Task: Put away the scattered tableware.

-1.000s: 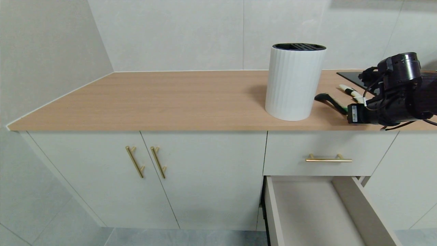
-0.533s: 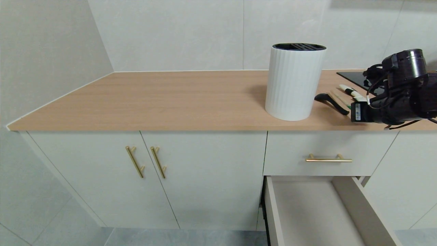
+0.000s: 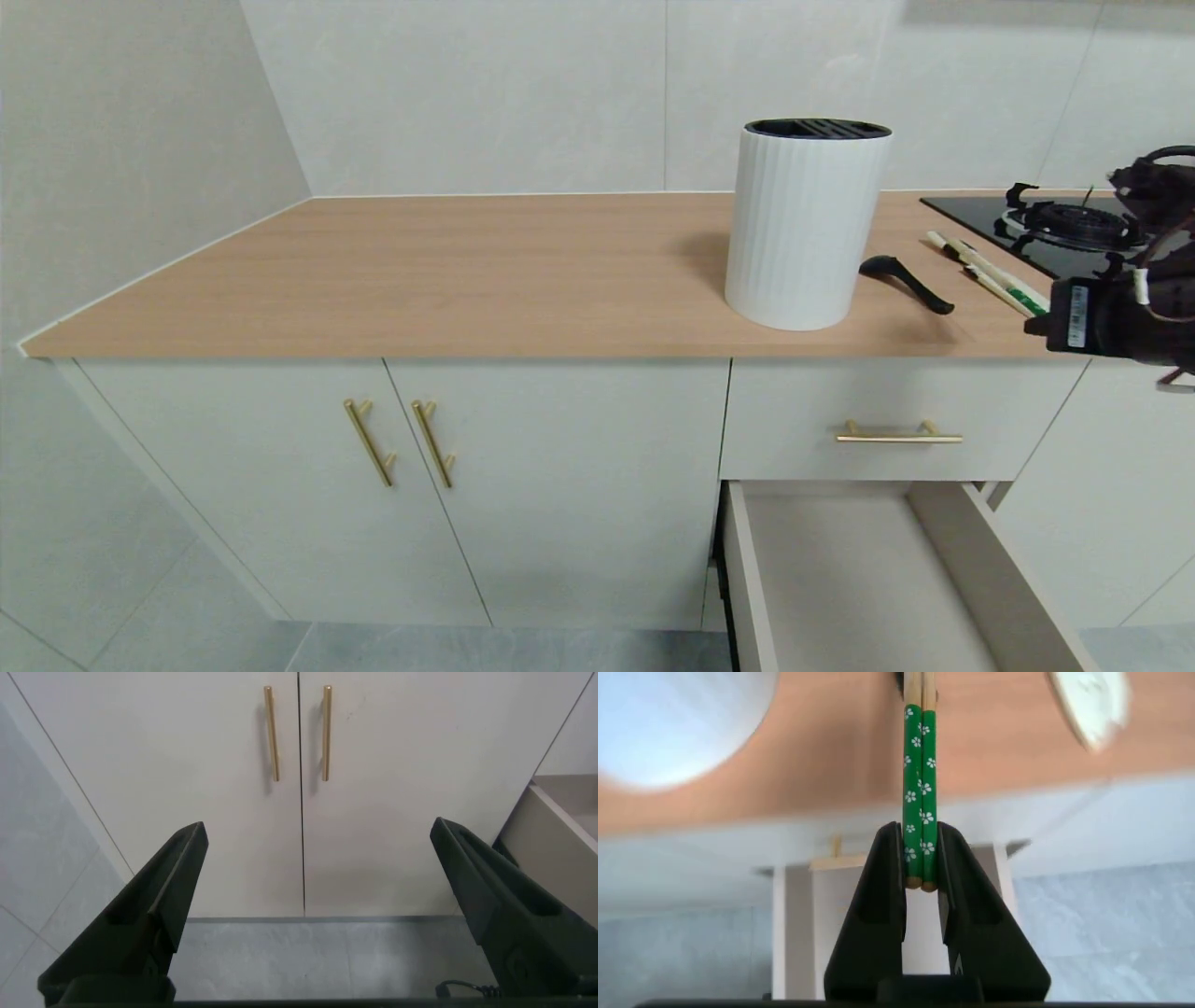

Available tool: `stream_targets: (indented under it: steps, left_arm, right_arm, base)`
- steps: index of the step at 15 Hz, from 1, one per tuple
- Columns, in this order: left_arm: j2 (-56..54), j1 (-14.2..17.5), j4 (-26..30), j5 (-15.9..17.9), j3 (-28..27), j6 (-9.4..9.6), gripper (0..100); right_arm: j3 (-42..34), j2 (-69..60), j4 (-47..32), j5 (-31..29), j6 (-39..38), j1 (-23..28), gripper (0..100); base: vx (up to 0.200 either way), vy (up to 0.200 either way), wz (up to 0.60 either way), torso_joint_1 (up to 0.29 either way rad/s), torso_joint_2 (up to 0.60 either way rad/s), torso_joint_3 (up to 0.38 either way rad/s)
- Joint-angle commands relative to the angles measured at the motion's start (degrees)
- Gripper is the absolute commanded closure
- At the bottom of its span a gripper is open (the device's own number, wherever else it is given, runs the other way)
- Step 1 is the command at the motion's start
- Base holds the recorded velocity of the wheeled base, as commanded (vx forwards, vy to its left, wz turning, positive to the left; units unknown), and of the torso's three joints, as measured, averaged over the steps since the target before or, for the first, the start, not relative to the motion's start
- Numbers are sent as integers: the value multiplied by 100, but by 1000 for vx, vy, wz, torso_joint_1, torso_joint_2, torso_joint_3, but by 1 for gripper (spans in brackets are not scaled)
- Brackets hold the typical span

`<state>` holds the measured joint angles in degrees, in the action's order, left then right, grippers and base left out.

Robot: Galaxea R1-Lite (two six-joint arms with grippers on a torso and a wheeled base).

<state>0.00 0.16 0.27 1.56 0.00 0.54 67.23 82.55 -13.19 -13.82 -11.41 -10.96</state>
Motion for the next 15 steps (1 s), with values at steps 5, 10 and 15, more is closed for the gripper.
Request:
stream_targets:
  steps: [5, 10, 15]
  left_arm:
    - [0, 2, 0, 2, 0, -1, 0]
    - [0, 2, 0, 2, 0, -1, 0]
    - [0, 2, 0, 2, 0, -1, 0]
  right_arm:
    - [-1265, -1980, -219, 890, 807, -29, 100]
    - [-1863, -2235, -219, 1813, 1449, -433, 100]
    - [-2197, -2209, -386, 1769, 1730, -1321, 100]
  base:
    - [0, 0, 0, 0, 0, 0]
    - [0, 0, 0, 0, 0, 0]
    - [0, 0, 0, -9, 21, 16]
